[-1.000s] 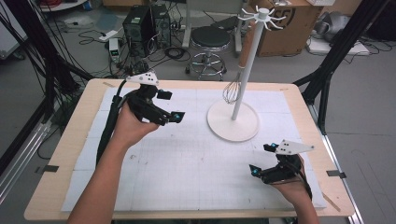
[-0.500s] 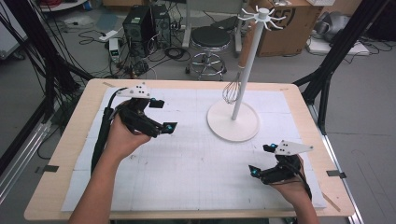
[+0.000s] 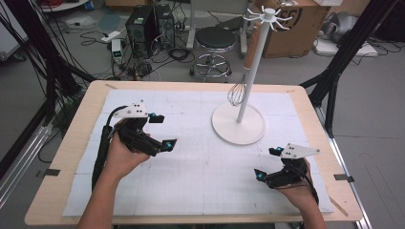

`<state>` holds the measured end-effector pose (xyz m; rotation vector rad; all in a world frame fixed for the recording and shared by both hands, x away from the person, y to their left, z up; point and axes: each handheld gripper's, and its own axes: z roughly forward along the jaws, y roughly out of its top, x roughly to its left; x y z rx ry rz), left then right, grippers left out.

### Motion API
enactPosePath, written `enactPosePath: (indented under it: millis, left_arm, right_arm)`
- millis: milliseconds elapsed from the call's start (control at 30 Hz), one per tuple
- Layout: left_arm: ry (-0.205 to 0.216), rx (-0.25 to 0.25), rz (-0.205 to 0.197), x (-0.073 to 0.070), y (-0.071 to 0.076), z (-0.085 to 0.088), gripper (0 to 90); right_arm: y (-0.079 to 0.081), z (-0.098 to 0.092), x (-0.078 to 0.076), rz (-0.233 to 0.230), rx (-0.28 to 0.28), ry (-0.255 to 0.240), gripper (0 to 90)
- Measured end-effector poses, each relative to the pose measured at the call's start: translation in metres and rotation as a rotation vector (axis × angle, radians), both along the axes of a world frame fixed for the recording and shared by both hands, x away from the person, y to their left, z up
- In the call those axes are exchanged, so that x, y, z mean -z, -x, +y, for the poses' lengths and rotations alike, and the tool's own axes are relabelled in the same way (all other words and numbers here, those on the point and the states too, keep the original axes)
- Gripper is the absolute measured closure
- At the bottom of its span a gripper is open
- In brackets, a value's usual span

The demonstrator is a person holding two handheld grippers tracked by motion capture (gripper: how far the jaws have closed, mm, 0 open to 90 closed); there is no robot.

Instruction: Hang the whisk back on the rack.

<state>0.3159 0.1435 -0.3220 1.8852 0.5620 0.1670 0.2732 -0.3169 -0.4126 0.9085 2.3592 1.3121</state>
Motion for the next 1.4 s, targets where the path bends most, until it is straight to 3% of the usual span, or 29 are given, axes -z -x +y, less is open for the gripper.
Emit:
enactPosePath:
  millis: [167,567,900,1400]
  left_arm:
    - [-0.038,-0.013,0.005,0.009,0.004,0.001,1.6]
    - [-0.012,-0.034,0.010,0.029,0.015,0.011,1.6]
    - [-0.034,-0.059,0.024,0.040,0.016,0.015,1.6]
    - [-0.018,-0.082,0.012,0.041,0.017,0.020,1.6]
  right_arm:
    - [-0.001,0.001,0.001,0.001,-0.001,0.004,0.5]
    - [-0.002,0.001,0.002,0.004,-0.002,0.009,0.6]
    - [-0.004,0.002,0.003,0.009,-0.009,0.017,0.5]
    - [-0.004,-0.004,0.001,0.006,-0.005,-0.016,0.5]
